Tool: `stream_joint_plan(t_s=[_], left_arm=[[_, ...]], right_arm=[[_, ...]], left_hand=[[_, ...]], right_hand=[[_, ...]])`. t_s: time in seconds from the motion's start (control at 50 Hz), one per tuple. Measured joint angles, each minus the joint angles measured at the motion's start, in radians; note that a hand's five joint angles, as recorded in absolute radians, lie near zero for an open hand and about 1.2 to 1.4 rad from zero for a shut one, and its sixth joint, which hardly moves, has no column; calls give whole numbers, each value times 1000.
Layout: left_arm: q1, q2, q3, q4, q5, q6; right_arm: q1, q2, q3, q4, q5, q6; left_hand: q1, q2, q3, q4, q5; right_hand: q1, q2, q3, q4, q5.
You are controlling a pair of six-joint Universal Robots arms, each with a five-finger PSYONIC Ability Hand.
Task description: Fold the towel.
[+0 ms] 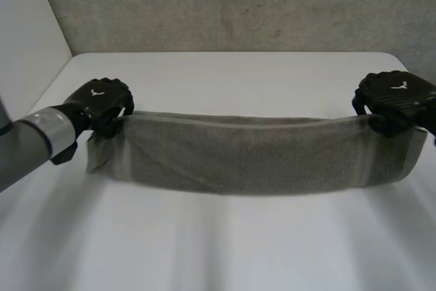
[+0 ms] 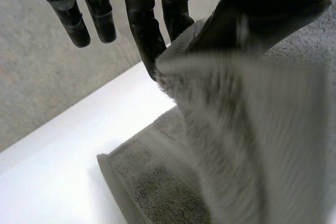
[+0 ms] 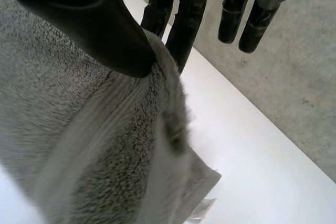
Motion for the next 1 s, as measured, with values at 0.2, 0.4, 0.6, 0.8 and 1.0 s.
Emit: stream_joint_plan(t_s=[0.2,0.4,0.6,0.8,1.0], left_arm=[[-64,-323,312,70,-45,0],[-106,-497,480,198,-84,0],[-121,-578,549,222,-94,3],[-118,-621,592,244,-120,26],[-121,-631,594,246,-147,61]], right_arm=[[122,238,-104,-285,204,27],[173,399,-204,-454,289,37],[193,531,-325,-479,299,35],[202,627,-427,-489,306,34],[214,639,-438,-490,306,34]], left_hand=[[0,0,0,0,0],[0,0,0,0,0],[0,0,0,0,0],[0,0,0,0,0],[-696,-742,0,0,-715]], right_hand=[[0,0,0,0,0],[0,0,0,0,0],[0,0,0,0,0],[0,0,0,0,0],[-435,-434,0,0,-438]])
